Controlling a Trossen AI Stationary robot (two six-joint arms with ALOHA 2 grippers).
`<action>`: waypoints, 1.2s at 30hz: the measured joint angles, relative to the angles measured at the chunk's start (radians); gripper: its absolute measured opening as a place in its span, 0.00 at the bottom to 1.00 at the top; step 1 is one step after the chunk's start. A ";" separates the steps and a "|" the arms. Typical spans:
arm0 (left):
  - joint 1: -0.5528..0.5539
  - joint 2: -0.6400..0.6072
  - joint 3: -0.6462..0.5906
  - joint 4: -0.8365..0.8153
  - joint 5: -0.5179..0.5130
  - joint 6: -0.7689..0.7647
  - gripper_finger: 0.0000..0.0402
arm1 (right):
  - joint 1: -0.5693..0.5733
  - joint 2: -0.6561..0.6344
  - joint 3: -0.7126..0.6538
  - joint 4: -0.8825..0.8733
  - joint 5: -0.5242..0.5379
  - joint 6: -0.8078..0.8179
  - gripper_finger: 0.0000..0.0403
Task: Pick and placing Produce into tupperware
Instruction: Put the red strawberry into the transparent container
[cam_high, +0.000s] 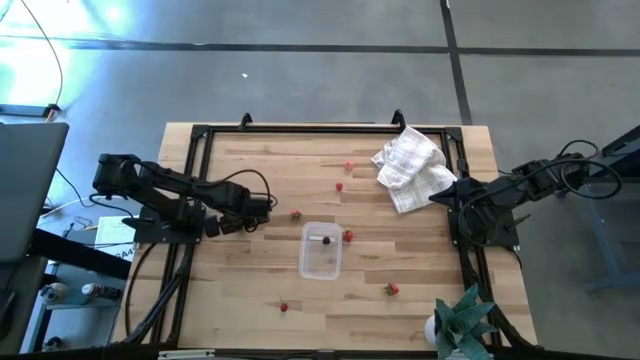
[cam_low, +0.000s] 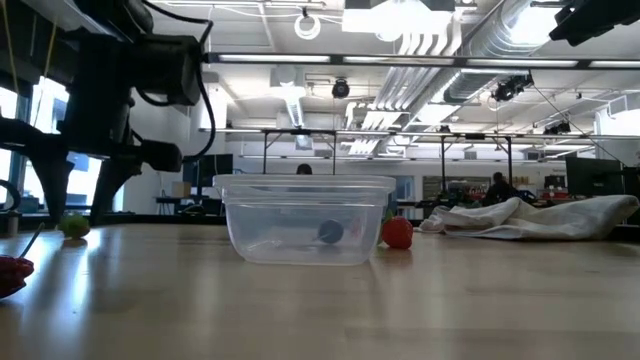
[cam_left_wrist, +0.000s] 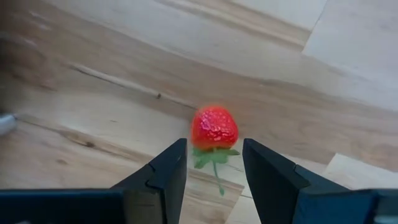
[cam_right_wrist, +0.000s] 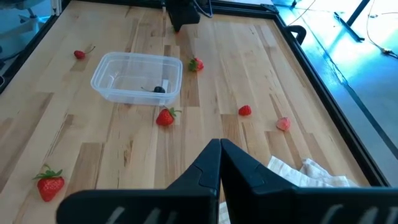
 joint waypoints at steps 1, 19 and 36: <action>0.000 0.002 0.000 0.000 0.007 0.000 0.36 | 0.000 0.000 0.000 0.000 0.000 0.000 0.00; 0.000 0.015 -0.058 0.082 0.008 -0.002 0.36 | 0.000 0.000 0.000 0.000 0.000 0.000 0.00; -0.001 0.014 -0.059 0.045 -0.067 0.002 0.36 | 0.000 0.000 0.000 0.000 0.000 0.000 0.00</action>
